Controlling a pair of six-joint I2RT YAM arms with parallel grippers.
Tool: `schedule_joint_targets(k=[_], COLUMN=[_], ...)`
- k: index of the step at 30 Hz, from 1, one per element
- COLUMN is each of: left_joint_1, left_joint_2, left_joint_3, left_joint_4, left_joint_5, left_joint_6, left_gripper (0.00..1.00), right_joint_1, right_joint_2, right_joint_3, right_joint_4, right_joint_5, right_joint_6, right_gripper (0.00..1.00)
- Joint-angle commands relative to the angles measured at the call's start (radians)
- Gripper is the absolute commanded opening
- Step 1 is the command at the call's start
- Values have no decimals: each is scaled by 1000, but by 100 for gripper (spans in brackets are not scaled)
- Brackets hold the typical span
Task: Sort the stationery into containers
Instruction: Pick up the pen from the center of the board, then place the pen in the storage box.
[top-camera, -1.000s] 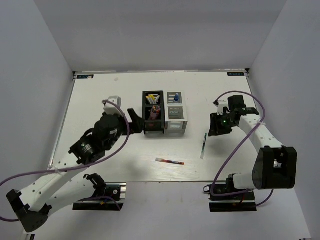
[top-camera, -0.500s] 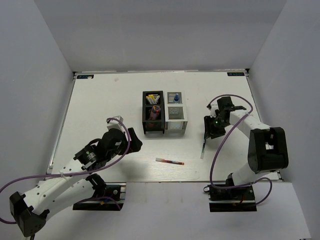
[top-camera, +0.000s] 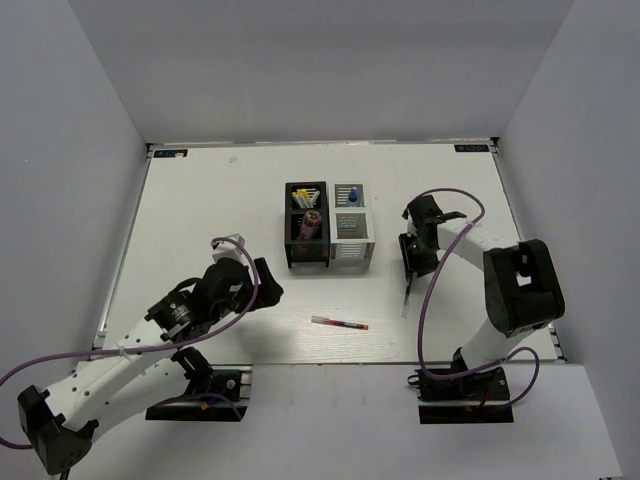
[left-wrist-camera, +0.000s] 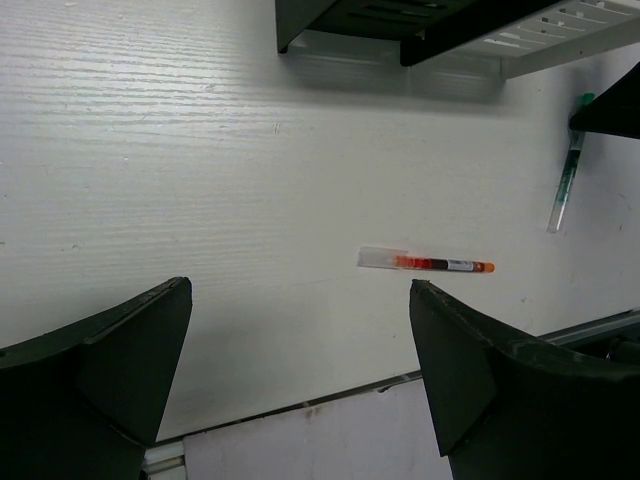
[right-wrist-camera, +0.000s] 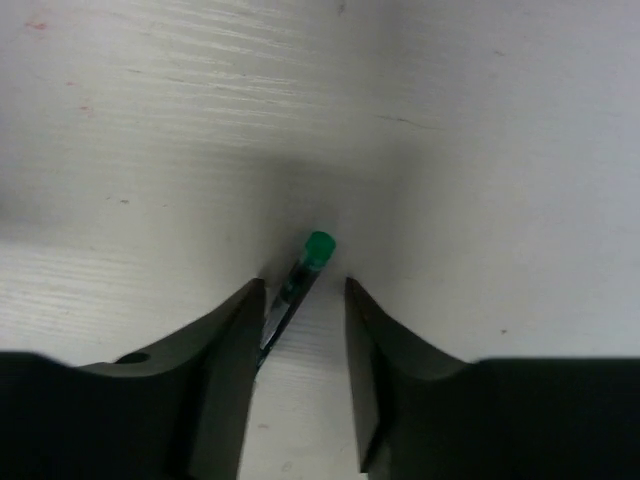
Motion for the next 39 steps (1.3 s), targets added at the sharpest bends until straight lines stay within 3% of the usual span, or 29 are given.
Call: schedule_joint_targets(k=[1,10,16,22,25,27,28,31,34,35,39], left_joint_1=[-2,-2,-2,-2,-2,-2,-2,-2,-2,-2,-12], left_joint_2=[-14,-14,14,48,48,48,57,101,156,167,187], left_joint_3=[46,55,55,21,-11,-25,-37,-46,-34,-25,-25], left_joint_4=[-15,-6,19,91,134,167,180,206,197,197,240], left_joint_5=[5,23,102,207,229,240,253,267,267,267,278], left_joint_6=[-11,-11,7,-5,-45,-72,-81,-132,-202,-213,-256], left_gripper=[100,100,100,100,100,100,100,100,100,100,100], right_joint_1=[11,3,0,-25,-37,-35,-31,-23,3,18,38], right_joint_2=[-15,-18,-9,-68,-78,-73,-64,-52,-55,-58,-13], right_joint_3=[-35,-35,112,439,644,692,723,717,632,611,530], right_joint_4=[12,-9,-67,-115,-141,-144,-131,-49,142,278,466], right_joint_5=[82,-102,-215,-301,-431,-488,-593,-701,-871,-888,-976], right_joint_6=[38,13,-70,-240,-286,-291,-282,-260,-239,-211,-165], right_gripper=[41,0,0,0,0,0,0,0,0,0,0])
